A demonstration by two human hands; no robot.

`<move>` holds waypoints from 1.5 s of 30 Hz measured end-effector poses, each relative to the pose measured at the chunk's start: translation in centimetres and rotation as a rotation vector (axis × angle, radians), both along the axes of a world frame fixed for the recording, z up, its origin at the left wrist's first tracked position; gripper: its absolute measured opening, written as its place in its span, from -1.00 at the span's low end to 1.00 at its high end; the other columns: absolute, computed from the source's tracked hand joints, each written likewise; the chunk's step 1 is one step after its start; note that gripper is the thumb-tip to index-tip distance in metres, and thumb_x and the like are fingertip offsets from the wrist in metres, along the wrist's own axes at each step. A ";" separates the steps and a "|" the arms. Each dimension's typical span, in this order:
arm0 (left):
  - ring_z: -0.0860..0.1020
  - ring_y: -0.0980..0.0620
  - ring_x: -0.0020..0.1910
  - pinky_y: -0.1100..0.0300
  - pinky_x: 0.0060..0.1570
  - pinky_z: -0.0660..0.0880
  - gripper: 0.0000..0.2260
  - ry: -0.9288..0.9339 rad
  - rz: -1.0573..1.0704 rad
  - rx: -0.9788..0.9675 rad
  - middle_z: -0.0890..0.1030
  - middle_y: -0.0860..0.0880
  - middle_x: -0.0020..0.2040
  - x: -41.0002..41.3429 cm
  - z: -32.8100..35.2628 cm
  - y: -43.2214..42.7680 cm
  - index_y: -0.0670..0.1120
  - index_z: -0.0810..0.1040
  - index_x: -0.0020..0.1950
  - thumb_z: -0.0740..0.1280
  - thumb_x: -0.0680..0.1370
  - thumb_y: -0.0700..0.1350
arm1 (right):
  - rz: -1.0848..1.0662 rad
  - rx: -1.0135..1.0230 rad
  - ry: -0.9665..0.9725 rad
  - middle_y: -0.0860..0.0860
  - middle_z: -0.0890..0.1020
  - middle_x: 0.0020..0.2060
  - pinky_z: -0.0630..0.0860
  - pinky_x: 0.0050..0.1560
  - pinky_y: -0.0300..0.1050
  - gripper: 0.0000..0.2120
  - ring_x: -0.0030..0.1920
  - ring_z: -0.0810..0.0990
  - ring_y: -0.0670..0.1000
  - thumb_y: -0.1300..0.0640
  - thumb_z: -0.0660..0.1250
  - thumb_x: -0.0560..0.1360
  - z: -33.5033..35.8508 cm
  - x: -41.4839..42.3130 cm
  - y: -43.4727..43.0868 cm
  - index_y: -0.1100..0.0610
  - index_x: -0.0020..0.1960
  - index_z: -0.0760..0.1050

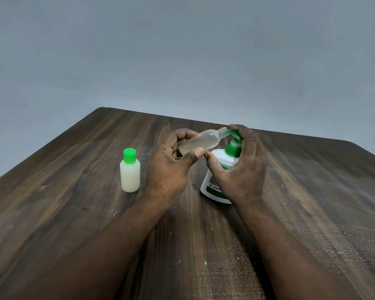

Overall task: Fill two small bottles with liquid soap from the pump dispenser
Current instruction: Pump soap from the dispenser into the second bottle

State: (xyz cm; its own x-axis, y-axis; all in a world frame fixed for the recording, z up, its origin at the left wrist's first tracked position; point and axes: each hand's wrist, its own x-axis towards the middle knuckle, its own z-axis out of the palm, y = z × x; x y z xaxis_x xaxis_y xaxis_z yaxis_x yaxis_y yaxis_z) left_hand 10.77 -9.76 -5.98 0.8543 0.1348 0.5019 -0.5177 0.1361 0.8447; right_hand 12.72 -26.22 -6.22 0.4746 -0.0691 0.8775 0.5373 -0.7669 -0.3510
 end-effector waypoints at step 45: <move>0.64 0.20 0.16 0.26 0.12 0.57 -0.72 -0.018 0.012 0.051 0.69 0.19 0.09 -0.4 0.1 -0.4 0.01 0.61 0.20 0.40 0.60 -0.33 | -0.030 0.019 -0.016 0.03 0.61 0.15 0.62 0.01 0.00 -0.31 0.07 0.61 0.03 -0.10 0.64 0.35 -0.3 0.1 0.4 0.03 0.35 0.41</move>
